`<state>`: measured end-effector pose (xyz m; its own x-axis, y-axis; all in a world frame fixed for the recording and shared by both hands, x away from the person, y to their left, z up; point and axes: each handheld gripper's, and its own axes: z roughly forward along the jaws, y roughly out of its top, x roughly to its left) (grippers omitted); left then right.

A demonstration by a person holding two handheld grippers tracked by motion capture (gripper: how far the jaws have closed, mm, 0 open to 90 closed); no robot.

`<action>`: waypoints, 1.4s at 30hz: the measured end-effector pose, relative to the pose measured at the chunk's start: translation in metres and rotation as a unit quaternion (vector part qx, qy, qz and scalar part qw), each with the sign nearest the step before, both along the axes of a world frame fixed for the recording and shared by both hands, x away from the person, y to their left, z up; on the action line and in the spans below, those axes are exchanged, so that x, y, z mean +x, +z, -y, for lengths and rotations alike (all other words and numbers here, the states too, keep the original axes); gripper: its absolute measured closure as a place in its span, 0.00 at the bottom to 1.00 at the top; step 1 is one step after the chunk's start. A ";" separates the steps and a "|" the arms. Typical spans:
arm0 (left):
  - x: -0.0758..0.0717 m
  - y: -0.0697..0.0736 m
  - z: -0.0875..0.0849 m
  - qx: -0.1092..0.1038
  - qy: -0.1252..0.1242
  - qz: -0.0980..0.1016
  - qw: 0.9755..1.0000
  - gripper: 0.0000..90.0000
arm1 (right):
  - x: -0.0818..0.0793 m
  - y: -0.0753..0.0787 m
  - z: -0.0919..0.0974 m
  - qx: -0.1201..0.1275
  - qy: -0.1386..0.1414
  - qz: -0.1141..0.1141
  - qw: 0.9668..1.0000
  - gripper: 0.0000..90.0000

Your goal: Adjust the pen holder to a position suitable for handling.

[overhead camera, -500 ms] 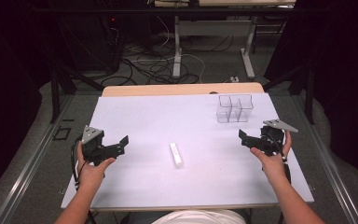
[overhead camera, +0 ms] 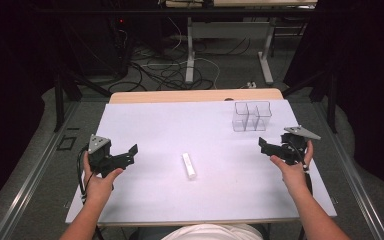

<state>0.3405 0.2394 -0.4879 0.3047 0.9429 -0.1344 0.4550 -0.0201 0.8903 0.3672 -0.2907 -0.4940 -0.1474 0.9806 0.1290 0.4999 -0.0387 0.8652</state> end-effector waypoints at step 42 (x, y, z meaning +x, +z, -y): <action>0.000 -0.007 0.005 0.008 -0.004 -0.028 1.000 0.00 | 0.034 0.018 0.032 -0.016 -0.038 -0.010 0.999 0.38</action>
